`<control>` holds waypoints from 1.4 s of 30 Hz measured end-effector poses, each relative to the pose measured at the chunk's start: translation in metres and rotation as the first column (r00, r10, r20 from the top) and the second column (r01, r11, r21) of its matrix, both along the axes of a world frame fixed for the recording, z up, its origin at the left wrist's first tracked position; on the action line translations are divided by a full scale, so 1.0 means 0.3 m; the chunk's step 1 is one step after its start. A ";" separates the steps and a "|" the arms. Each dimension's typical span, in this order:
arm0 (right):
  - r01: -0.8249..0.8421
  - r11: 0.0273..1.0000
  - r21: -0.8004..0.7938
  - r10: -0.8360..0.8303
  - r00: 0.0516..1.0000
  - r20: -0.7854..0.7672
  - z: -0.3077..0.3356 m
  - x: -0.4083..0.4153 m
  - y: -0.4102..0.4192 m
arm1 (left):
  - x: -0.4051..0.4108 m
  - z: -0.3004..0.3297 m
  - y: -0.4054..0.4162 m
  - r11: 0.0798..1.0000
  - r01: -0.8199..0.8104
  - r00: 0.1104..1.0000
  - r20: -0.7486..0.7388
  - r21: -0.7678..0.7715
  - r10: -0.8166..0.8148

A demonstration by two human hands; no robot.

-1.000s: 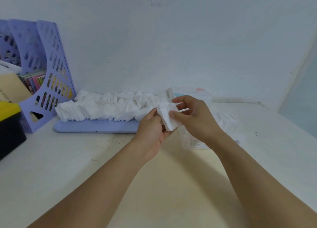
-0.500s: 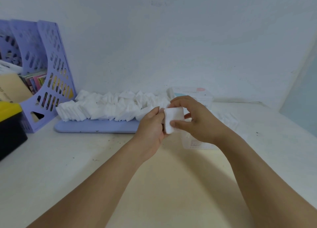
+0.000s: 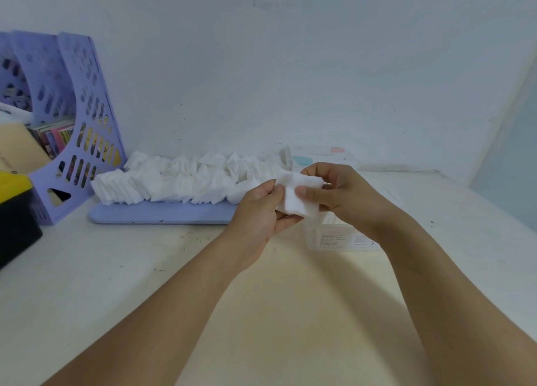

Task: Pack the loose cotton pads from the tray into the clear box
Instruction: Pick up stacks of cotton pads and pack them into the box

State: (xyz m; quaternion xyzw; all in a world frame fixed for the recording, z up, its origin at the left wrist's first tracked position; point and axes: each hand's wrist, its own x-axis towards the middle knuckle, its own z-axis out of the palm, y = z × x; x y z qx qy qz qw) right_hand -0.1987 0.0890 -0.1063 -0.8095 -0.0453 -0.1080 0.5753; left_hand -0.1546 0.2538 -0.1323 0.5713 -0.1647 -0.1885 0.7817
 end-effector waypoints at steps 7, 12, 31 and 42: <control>0.154 0.987 -0.045 -0.145 0.977 0.159 -0.011 0.013 0.045 | -0.002 -0.005 0.001 0.998 -0.069 0.998 -0.008 -0.002 0.069; 0.209 0.978 -0.014 -0.204 0.963 0.177 -0.015 0.013 0.048 | -0.002 0.009 0.006 0.991 -0.061 0.988 -0.148 -0.122 0.042; 0.035 0.980 0.195 -0.038 0.999 0.014 -0.001 -0.003 0.016 | -0.007 0.014 0.005 0.987 0.033 0.982 -0.177 -0.156 -0.061; 0.026 0.996 0.085 -0.029 0.999 0.026 -0.007 0.004 0.006 | -0.003 0.011 0.010 0.997 0.053 0.995 -0.081 -0.062 -0.058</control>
